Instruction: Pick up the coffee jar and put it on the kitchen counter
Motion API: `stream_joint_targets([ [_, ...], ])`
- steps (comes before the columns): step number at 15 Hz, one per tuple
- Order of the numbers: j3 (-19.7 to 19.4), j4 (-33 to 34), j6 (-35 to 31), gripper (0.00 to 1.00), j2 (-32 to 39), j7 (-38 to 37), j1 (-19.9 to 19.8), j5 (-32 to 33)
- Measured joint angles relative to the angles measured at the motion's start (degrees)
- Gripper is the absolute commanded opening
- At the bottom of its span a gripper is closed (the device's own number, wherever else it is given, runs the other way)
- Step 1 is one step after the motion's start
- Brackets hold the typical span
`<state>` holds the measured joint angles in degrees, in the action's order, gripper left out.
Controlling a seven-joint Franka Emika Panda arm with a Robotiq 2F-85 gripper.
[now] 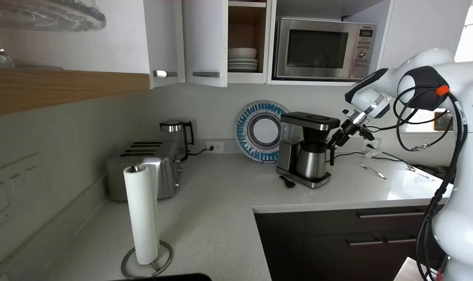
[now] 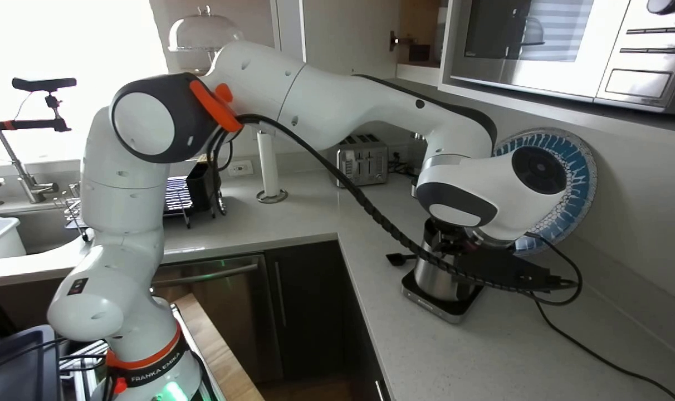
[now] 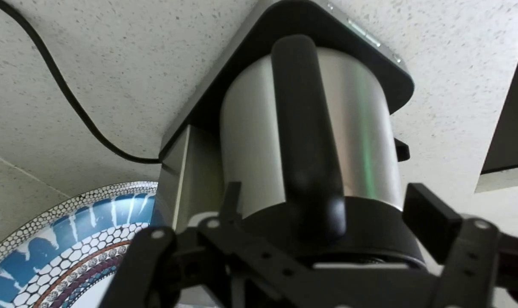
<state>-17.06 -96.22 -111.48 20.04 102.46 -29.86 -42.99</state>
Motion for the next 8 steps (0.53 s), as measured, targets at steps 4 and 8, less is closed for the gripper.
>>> stream_joint_targets([
  [4,0.69,2.63,3.22,0.36,1.57,0.13,-0.98,-0.88],
  [8,0.72,4.25,5.75,0.09,2.47,0.15,-1.98,-0.86],
])
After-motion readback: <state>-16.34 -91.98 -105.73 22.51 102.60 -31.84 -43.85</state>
